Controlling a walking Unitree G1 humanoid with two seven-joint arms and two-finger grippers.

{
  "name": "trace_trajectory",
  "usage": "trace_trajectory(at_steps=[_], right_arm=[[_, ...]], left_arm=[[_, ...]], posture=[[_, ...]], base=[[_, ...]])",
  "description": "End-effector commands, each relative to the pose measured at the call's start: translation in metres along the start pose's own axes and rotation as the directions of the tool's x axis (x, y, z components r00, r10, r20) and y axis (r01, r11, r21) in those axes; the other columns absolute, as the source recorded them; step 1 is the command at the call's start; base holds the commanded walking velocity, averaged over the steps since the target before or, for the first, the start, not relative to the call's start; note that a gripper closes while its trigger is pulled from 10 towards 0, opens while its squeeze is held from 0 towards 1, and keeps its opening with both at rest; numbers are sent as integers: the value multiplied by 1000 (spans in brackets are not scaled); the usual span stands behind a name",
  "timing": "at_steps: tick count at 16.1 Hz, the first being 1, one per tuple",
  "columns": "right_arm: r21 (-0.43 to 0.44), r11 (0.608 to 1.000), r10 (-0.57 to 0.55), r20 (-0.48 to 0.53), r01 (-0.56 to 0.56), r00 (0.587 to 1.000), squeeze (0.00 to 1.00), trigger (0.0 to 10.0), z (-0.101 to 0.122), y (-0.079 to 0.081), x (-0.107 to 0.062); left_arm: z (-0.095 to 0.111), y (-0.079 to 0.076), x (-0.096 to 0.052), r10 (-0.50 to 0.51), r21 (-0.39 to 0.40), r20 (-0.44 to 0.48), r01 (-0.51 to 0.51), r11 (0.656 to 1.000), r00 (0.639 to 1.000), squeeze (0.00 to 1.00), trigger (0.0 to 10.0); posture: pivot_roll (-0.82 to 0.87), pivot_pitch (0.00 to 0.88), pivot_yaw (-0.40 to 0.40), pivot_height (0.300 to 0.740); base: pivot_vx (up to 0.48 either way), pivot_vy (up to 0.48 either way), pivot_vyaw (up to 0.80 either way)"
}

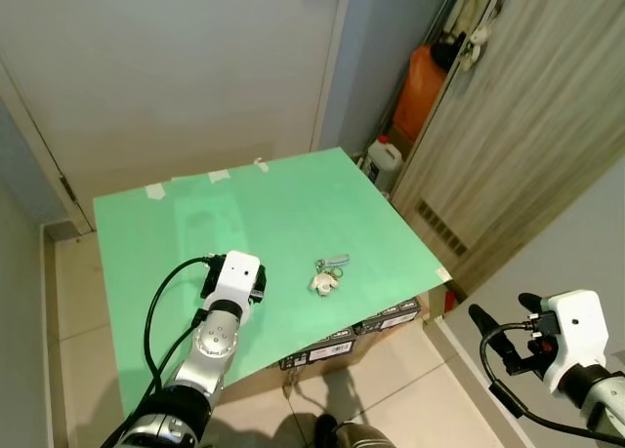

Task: Hang keys on a hook

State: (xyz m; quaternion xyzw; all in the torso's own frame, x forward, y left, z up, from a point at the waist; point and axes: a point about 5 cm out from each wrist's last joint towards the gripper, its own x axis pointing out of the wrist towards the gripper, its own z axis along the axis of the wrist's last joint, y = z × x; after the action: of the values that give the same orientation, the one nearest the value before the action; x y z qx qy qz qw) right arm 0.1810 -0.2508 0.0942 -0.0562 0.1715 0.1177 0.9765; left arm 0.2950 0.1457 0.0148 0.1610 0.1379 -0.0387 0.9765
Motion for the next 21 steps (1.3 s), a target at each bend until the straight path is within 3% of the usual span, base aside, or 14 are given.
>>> trace_trajectory(at_steps=[1,5,7,15,21], right_arm=[[-6,1000,-6,-3,6,1000,0,10000,6,-4,-8],[-2,1000,21,-48,-21,999,0,10000,7,-5,-39],[5,1000,25,-70,-25,997,0,10000,5,-4,-45],[42,999,31,-94,-27,995,0,10000,2,7,-49],[40,999,21,-105,-17,994,0,10000,3,7,-54]], left_arm=[[5,-3,3,0,-2,16,0,1000,1000,0,10000],[7,-1,8,21,-16,2,-21,1000,1000,0,10000],[8,2,10,31,-53,-15,-32,998,999,0,10000],[8,-19,9,-53,-85,-23,50,995,998,0,10000],[4,-16,11,-69,-92,-64,63,994,996,0,10000]], posture=[[-296,138,-145,740],[-361,166,-175,740],[-365,169,-173,740],[-366,184,-144,740],[-388,193,-144,740]], base=[[0,0,0],[0,0,0],[0,0,0],[0,0,0],[0,0,0]])
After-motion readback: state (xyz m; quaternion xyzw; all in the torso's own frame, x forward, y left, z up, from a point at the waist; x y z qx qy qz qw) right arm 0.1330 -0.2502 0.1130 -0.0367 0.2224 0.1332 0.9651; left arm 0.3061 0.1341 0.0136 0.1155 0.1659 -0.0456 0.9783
